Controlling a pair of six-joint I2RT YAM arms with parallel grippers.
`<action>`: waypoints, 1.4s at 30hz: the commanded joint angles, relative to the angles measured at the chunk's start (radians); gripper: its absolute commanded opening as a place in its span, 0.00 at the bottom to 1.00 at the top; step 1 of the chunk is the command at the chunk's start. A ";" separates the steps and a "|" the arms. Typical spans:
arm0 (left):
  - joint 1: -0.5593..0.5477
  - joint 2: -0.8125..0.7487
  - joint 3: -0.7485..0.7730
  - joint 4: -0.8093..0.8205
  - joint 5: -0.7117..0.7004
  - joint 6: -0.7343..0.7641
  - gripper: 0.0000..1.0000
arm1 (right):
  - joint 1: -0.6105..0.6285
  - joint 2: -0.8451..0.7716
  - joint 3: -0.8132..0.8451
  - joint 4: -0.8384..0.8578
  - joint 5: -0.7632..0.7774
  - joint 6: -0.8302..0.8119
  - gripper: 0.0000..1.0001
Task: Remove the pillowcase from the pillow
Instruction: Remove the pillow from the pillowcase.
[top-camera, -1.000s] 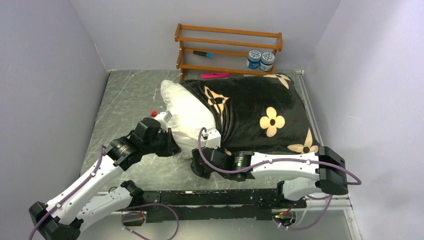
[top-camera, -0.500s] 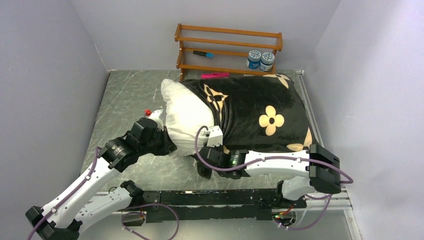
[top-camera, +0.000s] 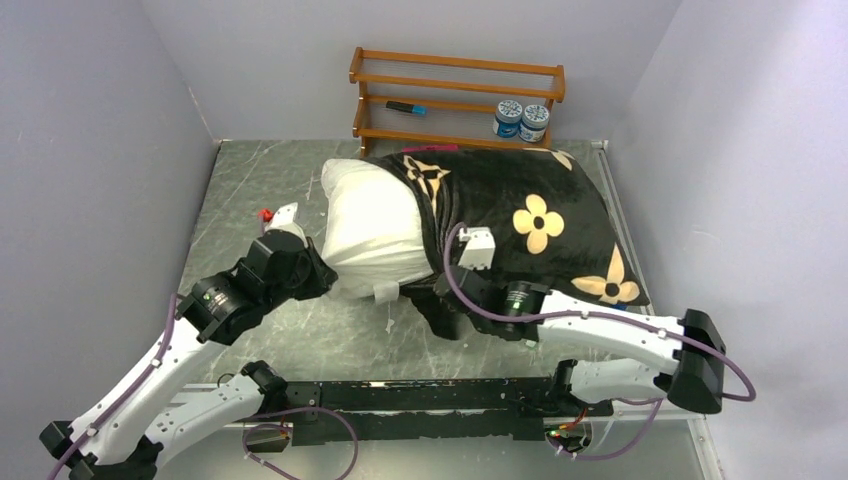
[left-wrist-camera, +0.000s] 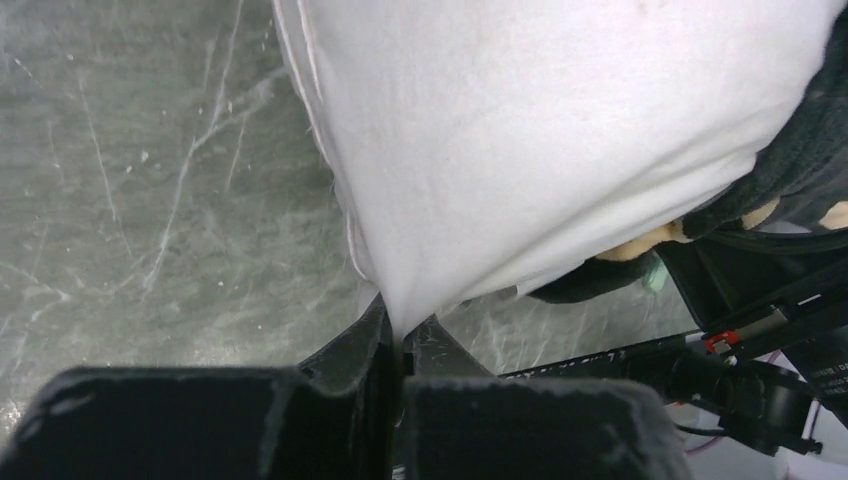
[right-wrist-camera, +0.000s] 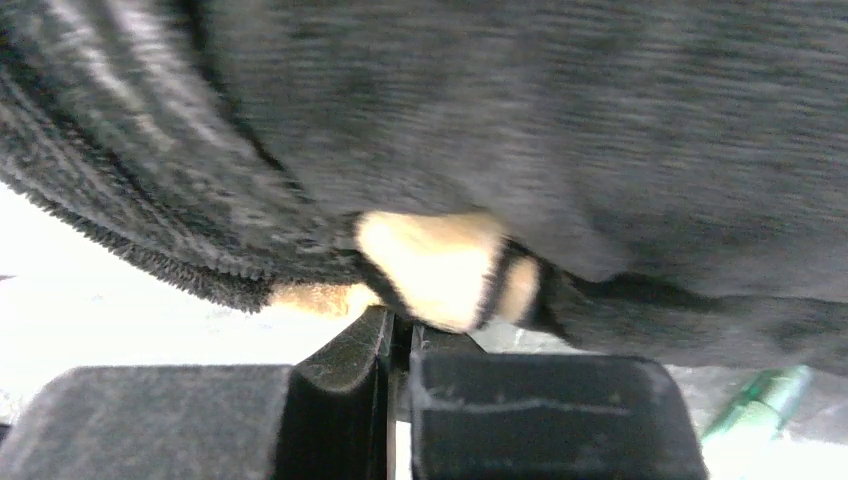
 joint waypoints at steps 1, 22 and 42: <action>0.011 0.024 0.143 -0.091 -0.218 0.023 0.05 | -0.105 -0.119 0.008 -0.158 0.195 -0.083 0.00; 0.011 -0.044 0.103 -0.287 -0.449 0.016 0.05 | -0.257 -0.325 0.039 -0.389 0.153 -0.052 0.00; 0.011 -0.194 -0.104 0.102 0.150 0.146 0.81 | -0.257 -0.265 0.196 -0.256 -0.450 -0.438 0.65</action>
